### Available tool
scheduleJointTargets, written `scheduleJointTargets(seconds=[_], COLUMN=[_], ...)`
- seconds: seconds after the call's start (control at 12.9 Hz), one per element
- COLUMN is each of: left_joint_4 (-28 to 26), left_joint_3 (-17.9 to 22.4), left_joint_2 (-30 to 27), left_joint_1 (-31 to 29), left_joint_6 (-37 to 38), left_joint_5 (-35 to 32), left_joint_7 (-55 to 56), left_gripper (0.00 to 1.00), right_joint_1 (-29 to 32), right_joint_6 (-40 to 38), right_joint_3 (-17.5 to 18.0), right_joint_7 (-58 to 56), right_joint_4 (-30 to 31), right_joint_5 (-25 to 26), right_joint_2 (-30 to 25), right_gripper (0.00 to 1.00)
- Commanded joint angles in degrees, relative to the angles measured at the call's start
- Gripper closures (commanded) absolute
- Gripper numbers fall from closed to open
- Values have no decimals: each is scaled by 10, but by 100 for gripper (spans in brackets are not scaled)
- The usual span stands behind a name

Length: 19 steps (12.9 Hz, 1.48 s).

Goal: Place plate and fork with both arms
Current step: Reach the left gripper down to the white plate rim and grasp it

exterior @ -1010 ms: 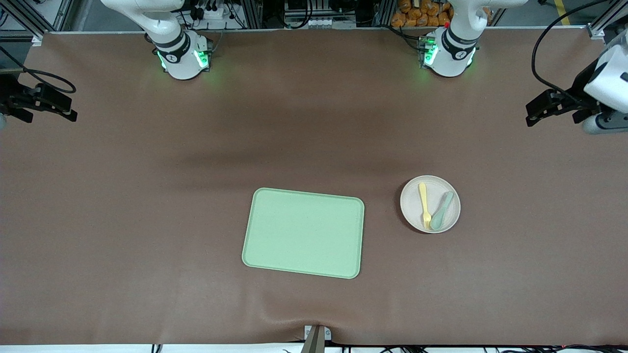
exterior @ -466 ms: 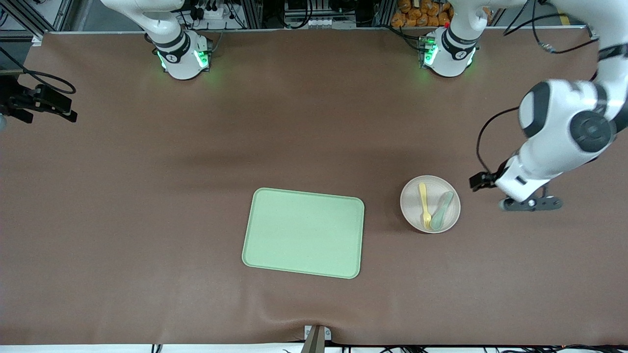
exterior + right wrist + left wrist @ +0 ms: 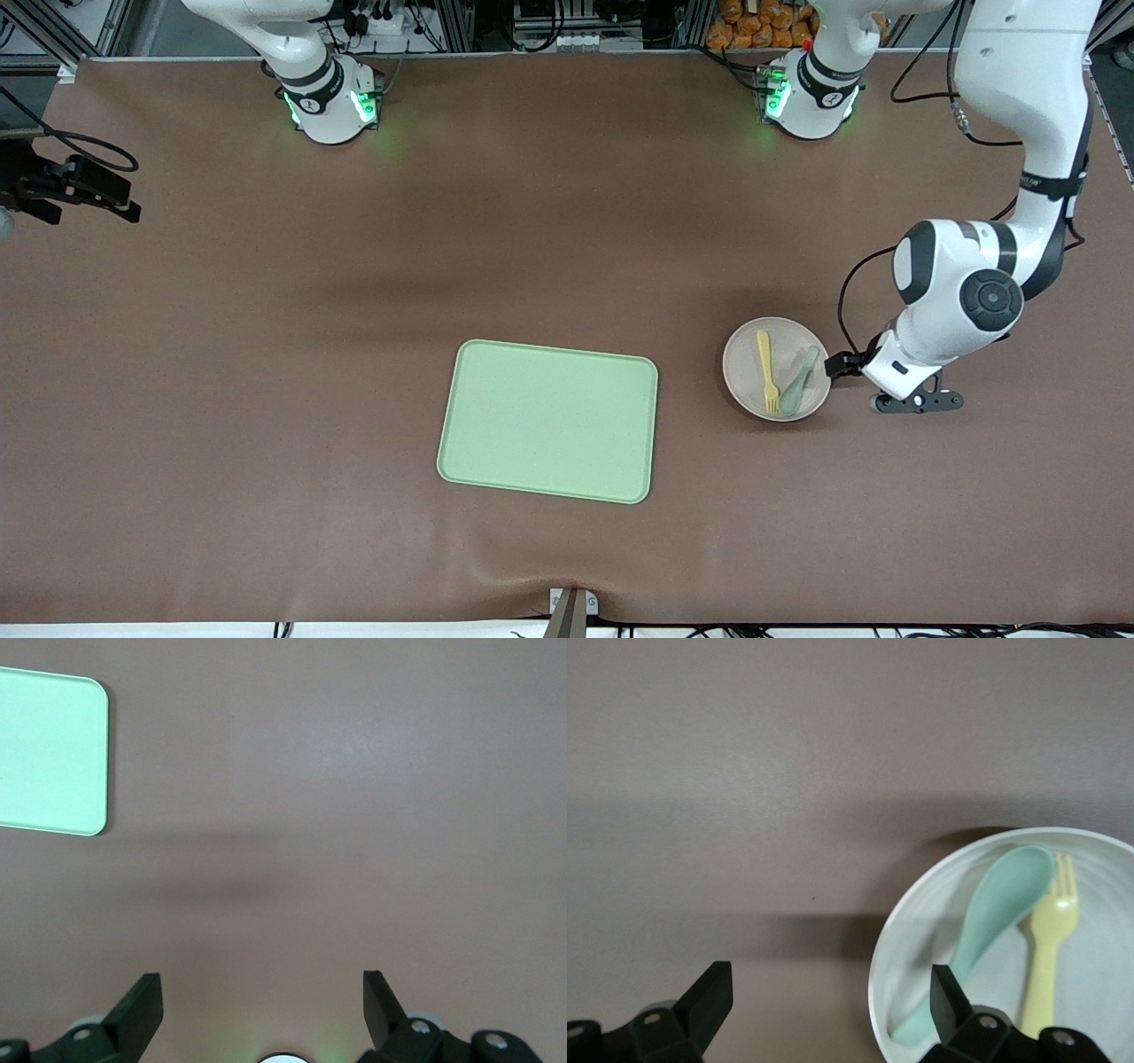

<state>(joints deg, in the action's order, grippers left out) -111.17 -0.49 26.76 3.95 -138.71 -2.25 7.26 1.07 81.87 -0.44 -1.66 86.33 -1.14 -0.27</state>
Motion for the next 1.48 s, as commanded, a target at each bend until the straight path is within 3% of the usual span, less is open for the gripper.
scheduleJointTargets(seconds=[0.0,0.31,0.54,0.62,0.85,0.93,1.4], left_joint_4=[5,6,7,6,9,9,21], left_joint_3=[-8,-12,-20,-20,-21,-21,-48], left_joint_2=[30,47,55,55,56,56,24], left_joint_1=[-5,-6,-5,-4,-4,-4,-6], left_joint_6=[-35,-42,-42,-42,-42,-42,-38], left_joint_5=[9,11,37,40,40,40,63], left_joint_7=[-7,-5,-5,-4,-5,-5,0], left_gripper=[7,28,37,52,82,99,100], right_joint_1=[1,2,1,1,1,1,0], right_joint_6=[1,1,6,6,6,6,13], right_joint_3=[0,0,0,0,0,0,0], right_joint_7=[-5,-5,-5,-6,-6,-6,-6], right_joint_4=[0,0,0,0,0,0,4], right_joint_5=[3,3,2,2,2,2,-1], right_joint_2=[1,4,5,6,6,7,16], right_gripper=[0,0,0,0,0,0,0])
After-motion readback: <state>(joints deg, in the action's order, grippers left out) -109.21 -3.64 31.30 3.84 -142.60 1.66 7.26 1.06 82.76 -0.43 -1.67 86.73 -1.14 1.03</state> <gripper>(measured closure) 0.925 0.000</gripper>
